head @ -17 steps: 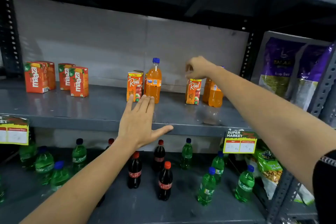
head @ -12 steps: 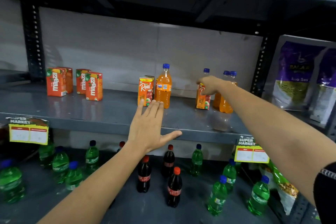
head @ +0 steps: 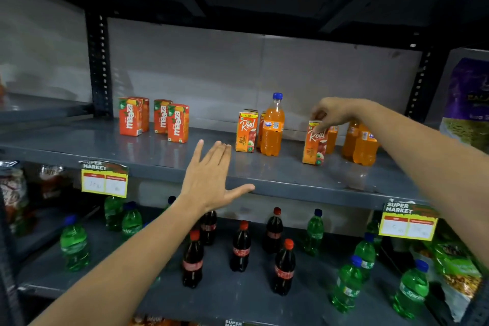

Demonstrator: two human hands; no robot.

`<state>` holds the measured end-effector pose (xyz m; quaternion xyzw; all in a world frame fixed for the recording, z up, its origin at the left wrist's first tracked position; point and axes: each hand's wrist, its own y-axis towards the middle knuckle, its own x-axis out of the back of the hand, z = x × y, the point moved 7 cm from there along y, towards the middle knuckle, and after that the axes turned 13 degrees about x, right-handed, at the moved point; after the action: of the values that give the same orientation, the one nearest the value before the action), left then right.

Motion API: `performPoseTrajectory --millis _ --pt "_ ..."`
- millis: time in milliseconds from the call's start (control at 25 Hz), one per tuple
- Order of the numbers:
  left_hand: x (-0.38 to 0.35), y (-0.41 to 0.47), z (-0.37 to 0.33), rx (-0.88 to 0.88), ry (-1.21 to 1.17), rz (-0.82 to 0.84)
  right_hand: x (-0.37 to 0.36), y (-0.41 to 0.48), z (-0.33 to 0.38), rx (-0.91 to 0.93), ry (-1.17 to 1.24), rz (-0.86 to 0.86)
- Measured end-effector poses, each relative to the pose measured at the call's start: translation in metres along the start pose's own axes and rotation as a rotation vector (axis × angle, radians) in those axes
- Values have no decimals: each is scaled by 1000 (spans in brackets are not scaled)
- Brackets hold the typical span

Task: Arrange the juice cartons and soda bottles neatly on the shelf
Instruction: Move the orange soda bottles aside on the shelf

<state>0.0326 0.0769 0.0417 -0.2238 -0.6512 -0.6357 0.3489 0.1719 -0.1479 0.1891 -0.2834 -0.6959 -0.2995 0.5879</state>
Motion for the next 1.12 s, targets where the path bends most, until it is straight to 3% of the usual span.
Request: performPoseTrajectory --millis 120,240,520,680,920,1120 --pt "-2 3 27 3 10 35 12 13 39 70 128 -20" --pt "1 9 25 -52 -35 45 20 29 59 50 101 -16" --pt "-3 17 6 -103 -93 41 -6 39 42 -72 41 36" --pt "-5 18 6 -106 -99 21 -3 44 37 -119 143 45" --pt "-2 16 7 -92 -100 21 27 64 55 -147 399 -412" --pt "-1 13 7 -88 -82 47 38 64 80 9 250 -491"
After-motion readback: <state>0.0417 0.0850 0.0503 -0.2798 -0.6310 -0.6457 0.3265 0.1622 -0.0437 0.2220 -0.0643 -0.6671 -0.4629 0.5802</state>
